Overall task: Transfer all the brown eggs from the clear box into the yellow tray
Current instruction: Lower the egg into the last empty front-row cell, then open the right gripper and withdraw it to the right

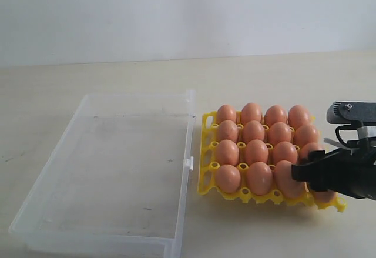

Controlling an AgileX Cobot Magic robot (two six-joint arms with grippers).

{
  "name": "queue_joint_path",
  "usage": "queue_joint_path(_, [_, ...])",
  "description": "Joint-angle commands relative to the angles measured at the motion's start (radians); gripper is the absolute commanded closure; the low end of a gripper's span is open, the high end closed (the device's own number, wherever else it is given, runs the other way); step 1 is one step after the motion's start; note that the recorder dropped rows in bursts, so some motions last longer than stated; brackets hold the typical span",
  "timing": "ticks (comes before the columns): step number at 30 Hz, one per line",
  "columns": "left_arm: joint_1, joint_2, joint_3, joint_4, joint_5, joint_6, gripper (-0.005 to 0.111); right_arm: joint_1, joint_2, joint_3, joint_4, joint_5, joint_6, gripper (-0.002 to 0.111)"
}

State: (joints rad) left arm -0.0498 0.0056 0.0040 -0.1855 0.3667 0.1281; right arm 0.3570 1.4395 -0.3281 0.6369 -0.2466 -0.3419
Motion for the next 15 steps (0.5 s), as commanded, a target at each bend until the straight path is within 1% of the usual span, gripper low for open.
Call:
queue_joint_path(1, [0.001,-0.006,-0.004,-0.002,-0.008,0.003,0.107,-0.004,-0.067,-0.008,-0.011,-0.013,0.016,0.043])
queue_joint_path(8, [0.001,-0.006,-0.004,-0.002,-0.008,0.003,0.107,-0.004,-0.185,-0.008,-0.011,-0.011,0.062,0.044])
queue_joint_path(15, [0.001,-0.006,-0.004,-0.002,-0.008,0.003,0.107,-0.004,-0.264,-0.008,-0.011,0.014,0.084,0.05])
